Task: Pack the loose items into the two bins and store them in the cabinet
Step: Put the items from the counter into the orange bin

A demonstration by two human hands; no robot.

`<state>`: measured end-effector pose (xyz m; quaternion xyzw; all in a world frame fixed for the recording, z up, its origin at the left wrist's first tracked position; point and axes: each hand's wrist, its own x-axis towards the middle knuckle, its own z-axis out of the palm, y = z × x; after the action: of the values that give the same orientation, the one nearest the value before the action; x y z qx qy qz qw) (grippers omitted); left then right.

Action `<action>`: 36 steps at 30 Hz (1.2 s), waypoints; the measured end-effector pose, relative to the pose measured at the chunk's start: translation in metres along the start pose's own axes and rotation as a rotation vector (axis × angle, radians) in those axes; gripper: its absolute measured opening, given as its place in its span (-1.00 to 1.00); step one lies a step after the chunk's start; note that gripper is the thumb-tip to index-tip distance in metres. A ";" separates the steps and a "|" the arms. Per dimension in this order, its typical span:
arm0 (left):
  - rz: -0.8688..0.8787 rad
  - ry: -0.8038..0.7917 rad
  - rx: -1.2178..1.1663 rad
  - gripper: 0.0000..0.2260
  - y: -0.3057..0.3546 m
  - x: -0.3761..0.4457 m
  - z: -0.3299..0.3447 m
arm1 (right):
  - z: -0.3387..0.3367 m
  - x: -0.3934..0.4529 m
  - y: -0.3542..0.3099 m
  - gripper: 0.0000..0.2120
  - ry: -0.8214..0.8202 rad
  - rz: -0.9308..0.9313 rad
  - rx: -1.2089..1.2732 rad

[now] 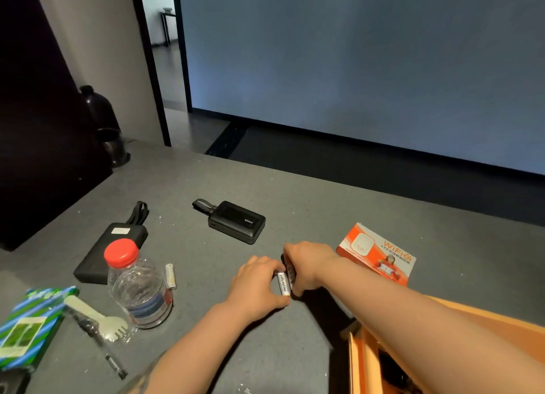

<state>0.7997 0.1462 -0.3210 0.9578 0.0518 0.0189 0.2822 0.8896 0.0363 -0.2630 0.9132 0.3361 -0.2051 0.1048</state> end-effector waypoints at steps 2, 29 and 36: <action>-0.018 0.036 -0.026 -0.55 0.003 -0.004 -0.005 | -0.010 -0.015 0.003 -0.42 0.074 0.016 0.024; 0.268 0.144 -0.301 -0.56 0.155 -0.083 -0.008 | 0.081 -0.189 0.070 -0.66 0.452 0.156 -0.052; 0.249 0.125 -0.289 -0.57 0.149 -0.086 -0.010 | 0.074 -0.194 0.075 -0.65 0.441 0.112 0.060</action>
<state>0.7269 0.0176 -0.2323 0.9032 -0.0528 0.1206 0.4085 0.7826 -0.1556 -0.2383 0.9559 0.2934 -0.0040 0.0129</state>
